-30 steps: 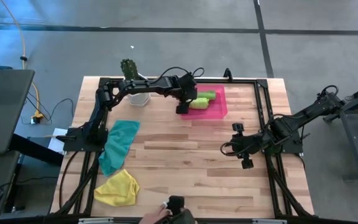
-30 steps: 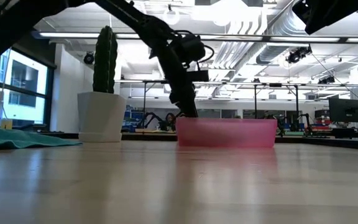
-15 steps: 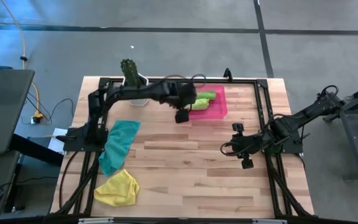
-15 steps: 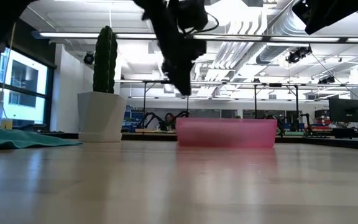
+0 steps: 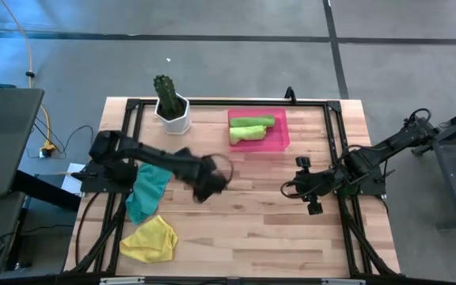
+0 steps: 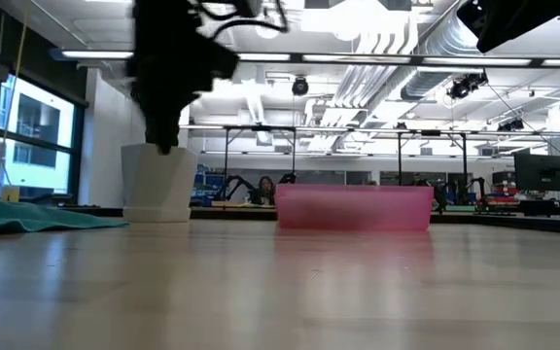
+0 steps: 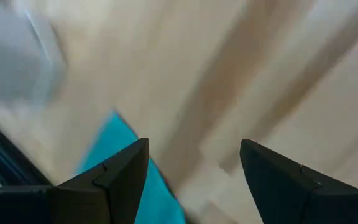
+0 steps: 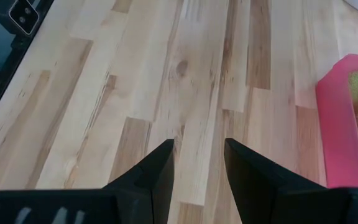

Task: Roll microfiber towels into tight, uniform cylinder then place into a basket
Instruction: Roll the blue microfiber cloth

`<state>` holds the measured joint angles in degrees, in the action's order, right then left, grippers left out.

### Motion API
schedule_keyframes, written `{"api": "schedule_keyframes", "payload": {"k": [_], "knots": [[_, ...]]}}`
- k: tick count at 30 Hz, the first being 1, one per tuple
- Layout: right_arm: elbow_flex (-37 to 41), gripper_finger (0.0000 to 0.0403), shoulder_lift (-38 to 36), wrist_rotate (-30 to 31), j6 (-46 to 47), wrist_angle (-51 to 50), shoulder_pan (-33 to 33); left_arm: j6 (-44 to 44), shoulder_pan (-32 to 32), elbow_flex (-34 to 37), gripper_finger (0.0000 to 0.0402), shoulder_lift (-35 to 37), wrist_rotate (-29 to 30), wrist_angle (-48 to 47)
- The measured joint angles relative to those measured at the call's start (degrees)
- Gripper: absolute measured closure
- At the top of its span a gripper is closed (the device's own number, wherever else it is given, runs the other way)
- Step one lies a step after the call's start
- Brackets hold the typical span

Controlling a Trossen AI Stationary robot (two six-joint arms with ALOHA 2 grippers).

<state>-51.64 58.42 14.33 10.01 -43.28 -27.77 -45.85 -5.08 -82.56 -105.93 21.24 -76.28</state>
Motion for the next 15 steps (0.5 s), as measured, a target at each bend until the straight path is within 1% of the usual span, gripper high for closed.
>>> {"api": "schedule_keyframes", "payload": {"k": [2,4,6,8,10,12,15], "knots": [[0.00,0.0269,0.00,0.00,0.01,-0.10,0.02,-5.64,-2.24,3.71,0.0158,0.54,-2.46,1.20],[0.00,0.0269,-0.01,0.00,-0.01,-0.06,0.02,-11.26,-3.99,7.40,0.0158,1.24,-4.88,-0.28],[0.00,0.0269,0.00,0.00,-0.01,-0.15,0.02,-16.80,-5.39,10.40,0.0158,1.70,-7.13,0.28],[0.00,0.0269,-0.01,0.00,0.00,-0.22,0.01,-21.98,-6.54,12.96,0.0158,2.25,-8.66,-1.79],[0.00,0.0269,-0.01,0.00,0.01,-0.09,0.02,-26.85,-7.21,15.10,0.0158,2.57,-8.50,-2.70],[0.00,0.0269,-0.01,0.00,0.01,-0.14,0.02,-31.10,-7.44,17.65,0.0158,3.07,-7.82,-5.78],[0.00,0.0269,-0.01,0.00,-0.01,-0.04,0.02,-35.00,-6.75,21.93,0.0158,3.12,-6.58,-4.62]]}}
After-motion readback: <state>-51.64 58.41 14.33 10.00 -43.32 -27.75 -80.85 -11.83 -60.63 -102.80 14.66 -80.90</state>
